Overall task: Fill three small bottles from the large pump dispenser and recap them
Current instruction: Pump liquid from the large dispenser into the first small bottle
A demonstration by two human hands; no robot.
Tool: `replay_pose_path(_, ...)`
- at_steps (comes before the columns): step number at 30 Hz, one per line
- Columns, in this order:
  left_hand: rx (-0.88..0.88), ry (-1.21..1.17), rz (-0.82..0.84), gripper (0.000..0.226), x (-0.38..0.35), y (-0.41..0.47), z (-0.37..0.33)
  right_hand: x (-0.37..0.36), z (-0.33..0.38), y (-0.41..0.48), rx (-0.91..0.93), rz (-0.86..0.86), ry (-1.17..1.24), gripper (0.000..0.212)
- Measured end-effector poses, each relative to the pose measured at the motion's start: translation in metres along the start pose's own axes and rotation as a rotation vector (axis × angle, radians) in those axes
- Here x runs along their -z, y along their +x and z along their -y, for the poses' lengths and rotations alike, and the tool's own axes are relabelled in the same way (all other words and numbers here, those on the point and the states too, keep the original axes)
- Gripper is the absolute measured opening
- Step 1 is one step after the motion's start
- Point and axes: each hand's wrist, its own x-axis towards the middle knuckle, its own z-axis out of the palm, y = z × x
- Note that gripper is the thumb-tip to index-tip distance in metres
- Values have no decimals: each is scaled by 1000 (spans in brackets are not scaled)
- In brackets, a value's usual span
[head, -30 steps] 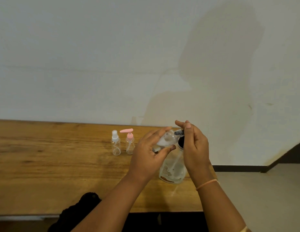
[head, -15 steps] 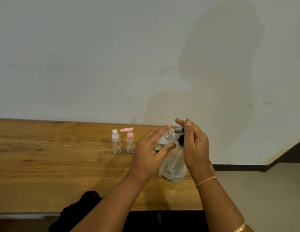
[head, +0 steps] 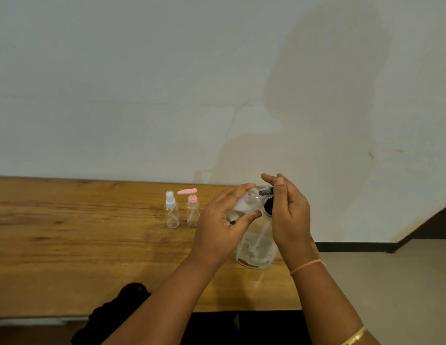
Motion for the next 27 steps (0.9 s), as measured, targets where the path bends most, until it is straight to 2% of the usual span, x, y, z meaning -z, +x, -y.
replay_pose_path(4,-30,-30,-14,55,1,2,-5,3,10,2,-10,11,85,33)
replay_pose_path(17,-3,-24,8,53,0,-1,-2,1,3,-3,-1,-11,52,26)
replay_pose_path(23,-41,-17,-14,52,2,1,-8,5,15,0,29,0,25,31)
replay_pose_path(27,-13,0,2,59,0,-1,-3,3,7,-3,46,-21,27,26)
